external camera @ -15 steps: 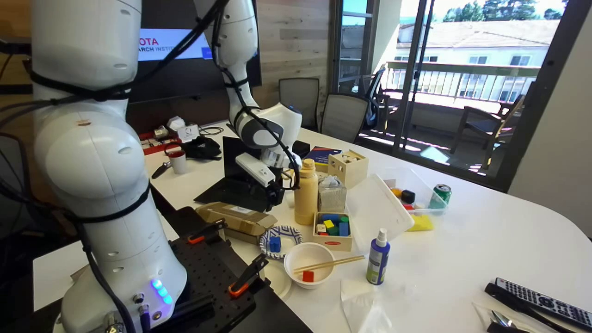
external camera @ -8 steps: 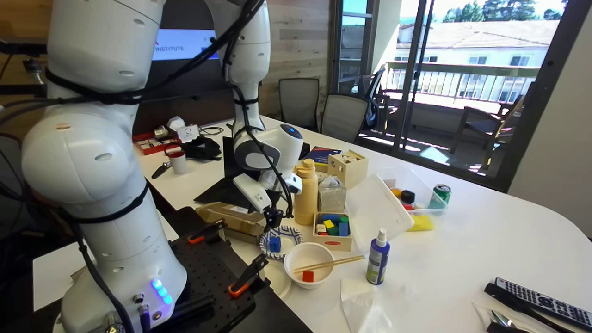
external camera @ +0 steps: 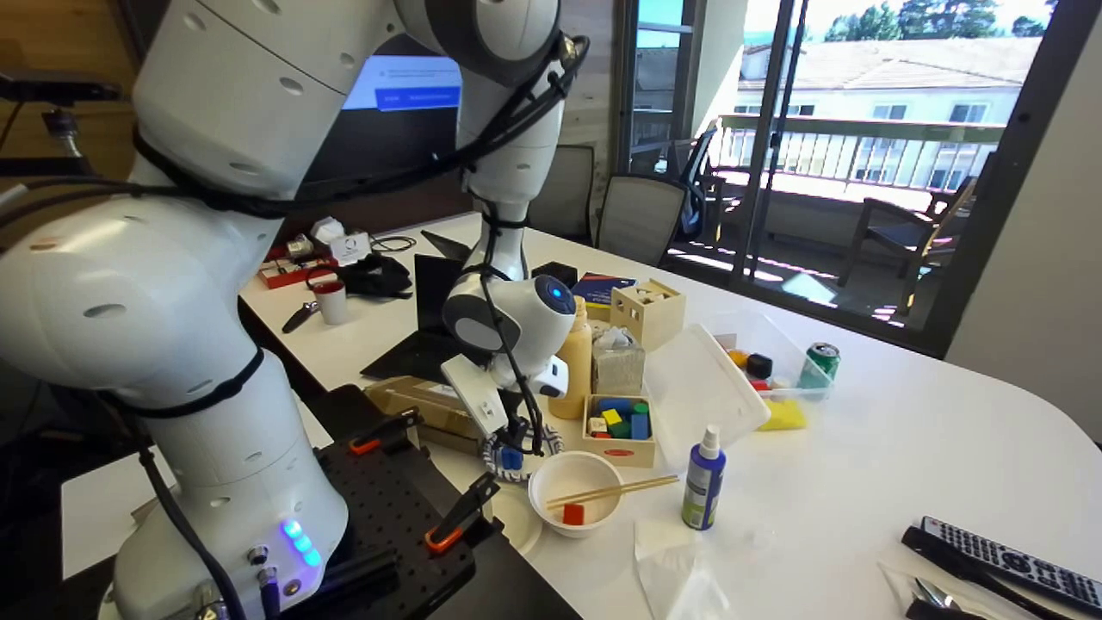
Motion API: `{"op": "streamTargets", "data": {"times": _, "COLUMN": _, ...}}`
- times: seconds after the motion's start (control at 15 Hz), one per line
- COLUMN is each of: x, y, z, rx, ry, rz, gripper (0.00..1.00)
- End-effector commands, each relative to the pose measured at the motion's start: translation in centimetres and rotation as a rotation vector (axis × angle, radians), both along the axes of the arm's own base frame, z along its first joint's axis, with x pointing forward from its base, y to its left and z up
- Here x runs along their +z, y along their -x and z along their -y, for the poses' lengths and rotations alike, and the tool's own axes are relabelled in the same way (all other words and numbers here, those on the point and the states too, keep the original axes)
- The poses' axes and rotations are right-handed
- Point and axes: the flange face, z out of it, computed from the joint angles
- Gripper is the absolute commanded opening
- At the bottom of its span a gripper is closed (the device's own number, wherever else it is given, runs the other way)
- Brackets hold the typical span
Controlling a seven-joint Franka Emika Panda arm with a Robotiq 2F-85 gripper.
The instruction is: Open the box
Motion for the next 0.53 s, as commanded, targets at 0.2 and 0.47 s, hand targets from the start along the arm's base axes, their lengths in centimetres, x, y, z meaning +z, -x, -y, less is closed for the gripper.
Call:
{"op": "streamTargets", "data": {"times": 0.2, "x": -2.9, "y": 0.3, "z": 0.3, "rx": -0.036, "ry": -0.115, "rz": 0.062, "gripper": 1.00}}
{"op": "streamTargets", "data": {"times": 0.47, "x": -3.1, "y": 0.5, "z": 0.2, "rx": -0.042, "ry": -0.164, "rz": 0.097, "gripper": 1.00}}
